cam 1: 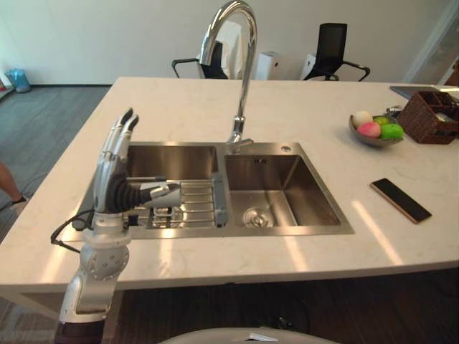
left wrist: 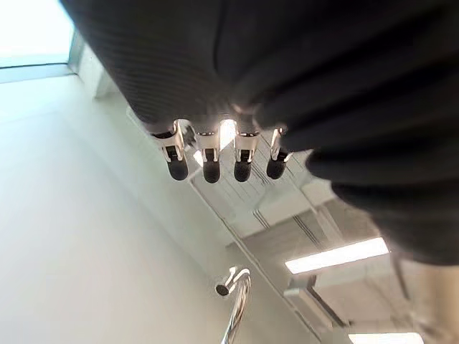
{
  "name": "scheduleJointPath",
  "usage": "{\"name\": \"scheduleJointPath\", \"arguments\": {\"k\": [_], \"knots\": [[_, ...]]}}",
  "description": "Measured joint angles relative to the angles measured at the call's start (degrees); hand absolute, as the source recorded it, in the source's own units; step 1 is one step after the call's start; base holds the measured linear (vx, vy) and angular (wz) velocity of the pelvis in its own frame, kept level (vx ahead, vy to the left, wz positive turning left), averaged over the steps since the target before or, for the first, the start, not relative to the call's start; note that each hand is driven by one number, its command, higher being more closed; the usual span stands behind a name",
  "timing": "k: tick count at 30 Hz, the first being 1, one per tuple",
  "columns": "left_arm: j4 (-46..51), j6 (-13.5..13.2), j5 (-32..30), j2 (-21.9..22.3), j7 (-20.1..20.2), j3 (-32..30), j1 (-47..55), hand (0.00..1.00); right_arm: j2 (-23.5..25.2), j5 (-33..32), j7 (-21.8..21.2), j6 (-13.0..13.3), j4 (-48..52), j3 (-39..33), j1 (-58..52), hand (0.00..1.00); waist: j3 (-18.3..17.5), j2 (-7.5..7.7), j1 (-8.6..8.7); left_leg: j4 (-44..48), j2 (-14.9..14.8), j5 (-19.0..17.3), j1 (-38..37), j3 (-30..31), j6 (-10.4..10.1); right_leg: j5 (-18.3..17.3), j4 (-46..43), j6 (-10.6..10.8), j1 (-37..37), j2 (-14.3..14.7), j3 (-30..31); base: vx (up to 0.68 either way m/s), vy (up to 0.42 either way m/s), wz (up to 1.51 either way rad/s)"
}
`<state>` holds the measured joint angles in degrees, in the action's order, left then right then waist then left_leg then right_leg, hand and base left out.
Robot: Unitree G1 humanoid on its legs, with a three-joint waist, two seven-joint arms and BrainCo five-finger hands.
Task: Walk over to the sink, pick up the cup, carry it to the dishwasher, place the cup inside the dishwasher, then close the dishwasher door
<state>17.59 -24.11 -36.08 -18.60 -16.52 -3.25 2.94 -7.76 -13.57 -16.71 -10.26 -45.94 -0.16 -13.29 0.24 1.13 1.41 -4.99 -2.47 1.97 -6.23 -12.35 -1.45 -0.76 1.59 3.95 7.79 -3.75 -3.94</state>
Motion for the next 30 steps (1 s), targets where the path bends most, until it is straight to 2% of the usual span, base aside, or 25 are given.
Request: {"name": "scheduleJointPath", "arguments": {"k": [4, 8, 12, 18, 24, 30], "knots": [[-6.8, 2.86, -5.0, -5.58, 5.31, 4.01, -3.99, 0.0, -0.15, 0.57, -0.52, -0.21, -0.19, 1.29, 0.75, 0.0, -0.08, -0.13, 1.0, -0.01, 0.12, -0.08, -1.71, -0.39, 0.14, 0.02, 0.51, 0.05, 1.2, 0.01, 0.11, 0.0, 0.001, -0.05], [-12.01, 6.62, -8.06, -7.94, 11.23, 6.33, -6.14, 0.0, -0.36, 1.26, -0.89, -0.3, -0.18, 1.85, 1.35, 0.0, -0.03, -0.22, 1.86, -0.02, 0.03, -0.22, -1.9, -0.92, -0.07, -0.12, 1.03, -0.25, 1.16, 0.05, 0.33, -0.03, -0.006, -0.07], [-17.14, 10.78, -8.05, -10.03, 16.67, 8.68, -7.7, 0.0, -0.7, 2.66, -1.65, -1.38, -0.18, 2.27, 1.89, 0.0, 0.0, -0.25, 2.27, -0.01, -0.03, -0.65, -2.35, -2.04, -0.18, -0.04, 1.34, -0.28, 1.15, 0.02, 0.92, 0.0, 0.001, -0.14], [-24.12, 15.62, -7.07, -12.31, 22.27, 10.31, -10.67, 0.0, -1.18, 2.73, -1.74, -2.27, -0.18, 2.95, 2.24, 0.0, 0.1, -0.3, 2.78, -0.01, -0.01, -0.99, -2.99, -2.92, -0.05, 0.24, 1.54, 0.15, 1.57, 0.02, 1.62, 0.04, -0.004, -0.07], [-31.02, 18.52, -5.92, -12.32, 24.06, 11.43, -12.1, 0.0, -1.35, 2.74, -1.77, -2.55, -0.18, 4.15, 3.3, 0.0, 0.86, -0.25, 3.52, 0.0, -0.07, -1.17, -3.16, -3.29, -0.25, 0.23, 1.66, 0.16, 1.84, 0.07, 1.89, 0.02, -0.006, -0.02], [-35.03, 19.02, -5.49, -12.41, 24.48, 12.46, -13.01, 0.0, -1.51, 2.77, -1.84, -3.31, -0.14, 4.46, 3.99, 0.0, 1.59, -0.48, 3.85, 0.0, -0.2, -1.38, -3.96, -4.15, -0.44, 0.2, 1.59, 0.13, 1.92, 0.19, 2.85, -0.03, -0.012, -0.07]]}}
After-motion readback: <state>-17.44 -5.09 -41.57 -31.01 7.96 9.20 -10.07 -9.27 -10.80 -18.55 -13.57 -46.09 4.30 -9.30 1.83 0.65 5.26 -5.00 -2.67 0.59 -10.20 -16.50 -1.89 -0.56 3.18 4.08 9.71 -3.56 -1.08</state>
